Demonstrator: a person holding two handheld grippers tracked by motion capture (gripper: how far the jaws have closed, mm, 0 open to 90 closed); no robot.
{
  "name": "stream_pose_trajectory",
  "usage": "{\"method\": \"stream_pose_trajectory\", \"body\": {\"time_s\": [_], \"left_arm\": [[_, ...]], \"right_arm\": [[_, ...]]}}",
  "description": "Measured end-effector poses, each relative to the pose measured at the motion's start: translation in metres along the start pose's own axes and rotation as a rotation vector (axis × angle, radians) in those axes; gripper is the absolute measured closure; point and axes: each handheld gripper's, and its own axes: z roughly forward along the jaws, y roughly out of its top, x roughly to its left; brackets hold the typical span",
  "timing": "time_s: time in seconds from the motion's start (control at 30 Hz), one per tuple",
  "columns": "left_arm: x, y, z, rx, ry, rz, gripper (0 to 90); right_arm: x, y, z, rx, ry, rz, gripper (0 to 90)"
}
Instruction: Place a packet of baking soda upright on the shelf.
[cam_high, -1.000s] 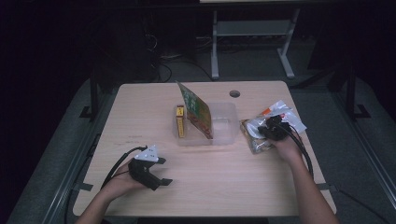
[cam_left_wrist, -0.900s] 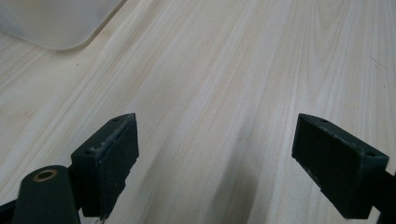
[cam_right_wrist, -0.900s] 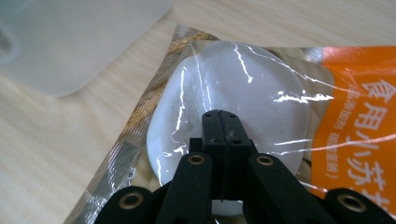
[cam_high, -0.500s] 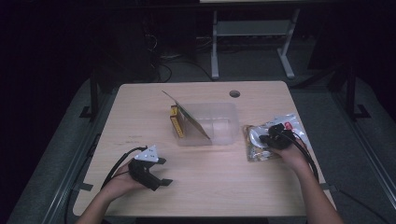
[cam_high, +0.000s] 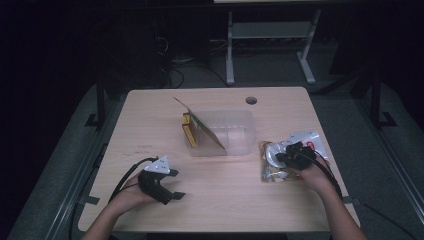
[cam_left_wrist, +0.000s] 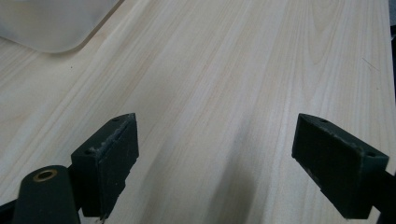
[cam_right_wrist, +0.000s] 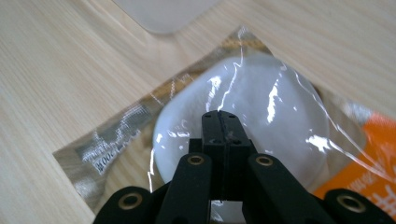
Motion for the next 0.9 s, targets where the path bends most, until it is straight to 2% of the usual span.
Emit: {"method": "stream_pose_trajectory", "body": {"time_s": [0.03,0.1,0.17,0.23,0.3,0.4,0.63,0.73,0.9], "left_arm": [[0.000,0.000,0.000,0.000,0.002,0.000,14.2],[0.000,0.000,0.000,-0.007,-0.002,-0.007,14.2],[0.000,0.000,0.000,-0.007,-0.001,-0.007,14.2],[0.000,0.000,0.000,0.002,-0.001,0.002,14.2],[0.000,0.000,0.000,0.001,-0.003,0.003,14.2],[-0.001,0.000,0.001,-0.004,-0.001,-0.003,14.2],[-0.001,0.000,0.000,-0.007,0.000,-0.006,14.2],[-0.001,0.000,0.001,-0.004,-0.002,-0.004,14.2],[-0.002,0.000,0.001,-0.007,-0.001,-0.005,14.2]], "right_arm": [[0.000,0.003,0.001,-0.004,0.010,-0.006,90.0],[0.002,0.007,0.003,0.003,-0.014,-0.024,90.0],[0.003,0.008,0.007,0.019,-0.013,-0.044,90.0],[0.003,0.008,0.007,0.024,-0.005,-0.040,90.0],[0.003,0.006,0.006,0.017,0.012,-0.039,90.0],[0.005,0.003,0.004,0.008,0.069,-0.034,90.0],[0.021,0.006,0.003,0.021,0.169,-0.100,90.0],[0.026,0.008,0.003,0.031,0.176,-0.131,90.0],[0.028,0.007,0.002,0.041,0.226,-0.131,90.0]]}}
